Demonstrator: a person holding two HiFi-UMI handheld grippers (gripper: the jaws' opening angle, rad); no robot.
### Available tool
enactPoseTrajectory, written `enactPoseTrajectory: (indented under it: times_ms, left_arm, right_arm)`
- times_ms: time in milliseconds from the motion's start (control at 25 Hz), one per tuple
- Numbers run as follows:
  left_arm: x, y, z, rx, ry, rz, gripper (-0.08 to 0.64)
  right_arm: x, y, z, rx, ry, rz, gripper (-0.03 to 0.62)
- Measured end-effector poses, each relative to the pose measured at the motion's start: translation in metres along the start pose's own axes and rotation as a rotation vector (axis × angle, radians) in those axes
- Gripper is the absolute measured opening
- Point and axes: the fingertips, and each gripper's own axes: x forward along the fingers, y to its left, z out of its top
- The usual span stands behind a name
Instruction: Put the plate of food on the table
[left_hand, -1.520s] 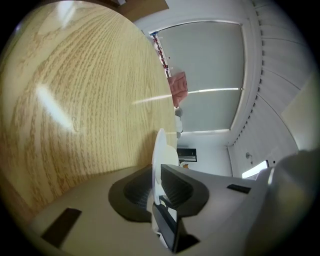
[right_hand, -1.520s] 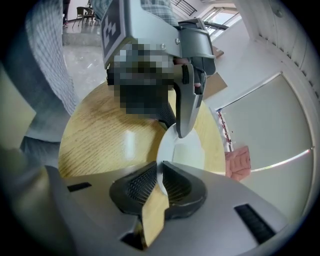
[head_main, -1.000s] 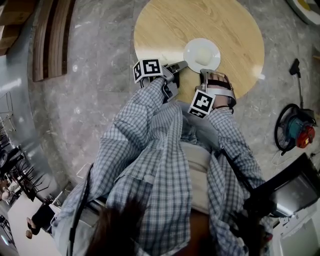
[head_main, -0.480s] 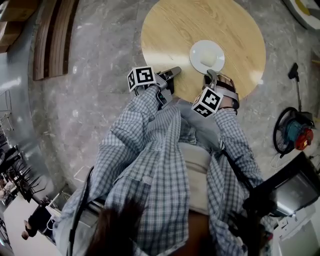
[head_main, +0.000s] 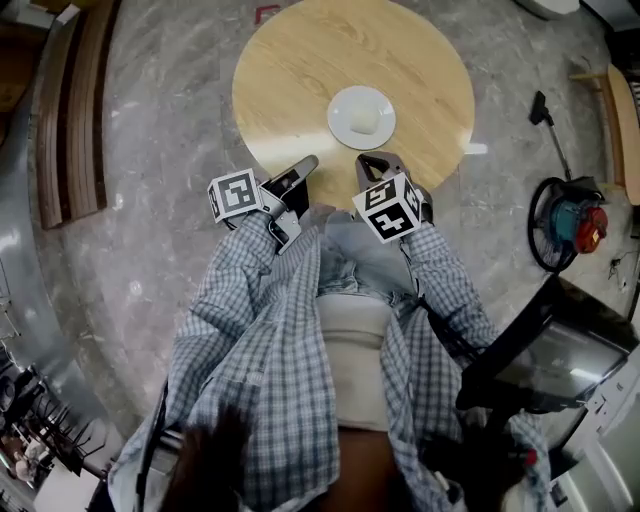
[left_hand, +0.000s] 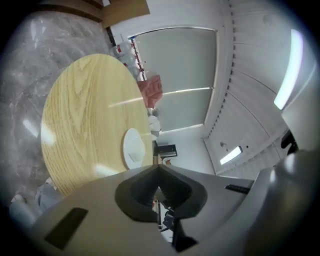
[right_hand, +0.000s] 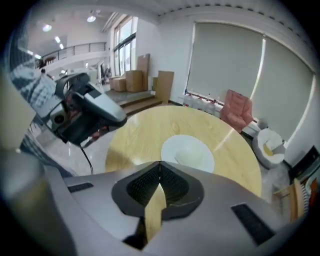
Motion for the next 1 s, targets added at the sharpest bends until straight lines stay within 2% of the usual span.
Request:
enactPoseTrajectory:
  times_ms: [80, 240, 440, 640, 840, 1000]
  left_arm:
    - [0.002, -0.011, -0.002, 0.042, 0.004, -0.016, 0.008]
    - [0.007, -0.025, -0.001, 0.179, 0.030, 0.009, 0.008]
    - [0.011, -0.048, -0.012, 0.315, 0.073, 0.002, 0.008]
    - [-0.017, -0.079, -0.027, 0.382, 0.111, -0.039, 0.008]
    - [-0.051, -0.085, -0.050, 0.417, 0.148, -0.028, 0.008]
    - [-0.069, -0.087, -0.054, 0.443, 0.163, -0.024, 0.008]
  right_arm:
    - [-0.009, 0.000, 0.008, 0.079, -0.052, 0.029, 0.008]
    - [-0.024, -0.007, 0.015, 0.190, -0.138, 0.071, 0.008]
    - [-0.048, -0.007, 0.017, 0.403, -0.252, 0.123, 0.008]
    - [-0.077, 0.016, 0.029, 0.576, -0.357, 0.151, 0.008]
    - [-0.104, 0.046, 0.033, 0.704, -0.455, 0.209, 0.008]
    - [-0.119, 0.053, 0.040, 0.773, -0.523, 0.213, 0.008]
